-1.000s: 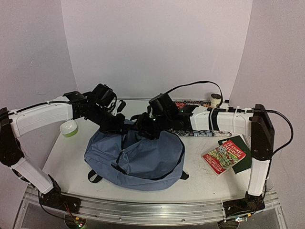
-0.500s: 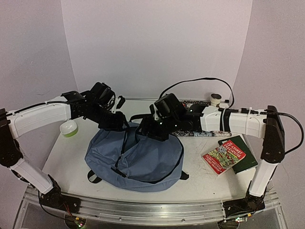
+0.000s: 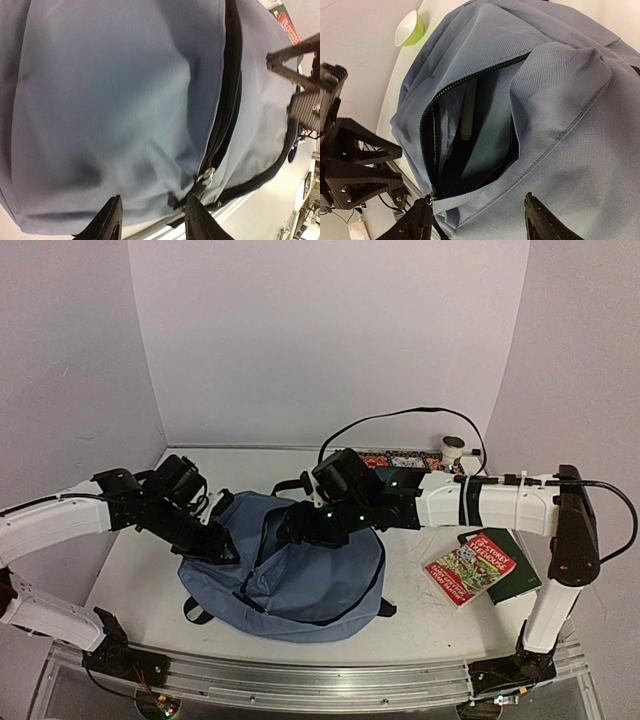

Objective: Pack the student bag
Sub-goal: Grab the student bag from the lower front pocket.

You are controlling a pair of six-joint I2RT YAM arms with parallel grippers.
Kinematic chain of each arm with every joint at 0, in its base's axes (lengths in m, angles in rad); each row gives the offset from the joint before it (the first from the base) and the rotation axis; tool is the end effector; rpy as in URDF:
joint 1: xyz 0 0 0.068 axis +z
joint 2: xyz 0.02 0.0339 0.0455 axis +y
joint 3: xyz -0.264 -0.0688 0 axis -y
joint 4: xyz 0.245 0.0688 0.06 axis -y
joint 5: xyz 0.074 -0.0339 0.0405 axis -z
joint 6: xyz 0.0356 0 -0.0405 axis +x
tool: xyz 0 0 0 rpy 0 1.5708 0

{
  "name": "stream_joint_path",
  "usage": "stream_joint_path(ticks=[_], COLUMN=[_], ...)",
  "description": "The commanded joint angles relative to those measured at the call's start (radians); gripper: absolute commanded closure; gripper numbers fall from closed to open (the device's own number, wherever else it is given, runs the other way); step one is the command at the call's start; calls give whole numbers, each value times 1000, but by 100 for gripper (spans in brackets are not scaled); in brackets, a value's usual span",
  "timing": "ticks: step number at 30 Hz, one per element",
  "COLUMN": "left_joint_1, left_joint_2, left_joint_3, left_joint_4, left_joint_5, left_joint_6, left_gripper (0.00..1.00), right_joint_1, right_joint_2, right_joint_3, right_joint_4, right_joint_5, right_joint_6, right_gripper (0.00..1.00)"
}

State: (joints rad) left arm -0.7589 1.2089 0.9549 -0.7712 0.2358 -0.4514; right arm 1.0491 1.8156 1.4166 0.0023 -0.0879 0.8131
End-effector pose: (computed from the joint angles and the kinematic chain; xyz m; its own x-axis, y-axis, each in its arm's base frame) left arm 0.1649 -0.1678 0.2641 -0.8884 0.2579 -0.3798 0.4107 0.8164 -0.4061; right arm 0.2136 0.3778 0.2874 -0.7890 0.0794 -0.6092 -0.4814 0.5363 0.6933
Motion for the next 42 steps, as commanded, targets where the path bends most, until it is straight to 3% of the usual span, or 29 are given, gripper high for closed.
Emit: stream_joint_path(ticks=[1, 12, 21, 30, 35, 42], left_joint_1=[-5, -182, -186, -188, -188, -188], left_joint_2=[-60, 44, 112, 146, 159, 143], left_joint_3=[-39, 7, 20, 34, 40, 112], left_joint_4=[-5, 5, 24, 74, 74, 68], left_joint_5=[79, -71, -129, -87, -92, -189], left_joint_6=[-33, -58, -31, -18, -6, 21], left_gripper=[58, 64, 72, 84, 99, 100], right_joint_1=[11, 19, 24, 26, 31, 36], right_joint_2=[6, 26, 33, 44, 45, 44], right_joint_3=[-1, -3, -3, -2, -6, -8], right_joint_4=[-26, -26, -23, -22, -18, -10], right_joint_5=[43, 62, 66, 64, 64, 67], right_joint_6=[-29, -36, -48, -60, -73, -119], right_gripper=[36, 36, 36, 37, 36, 36])
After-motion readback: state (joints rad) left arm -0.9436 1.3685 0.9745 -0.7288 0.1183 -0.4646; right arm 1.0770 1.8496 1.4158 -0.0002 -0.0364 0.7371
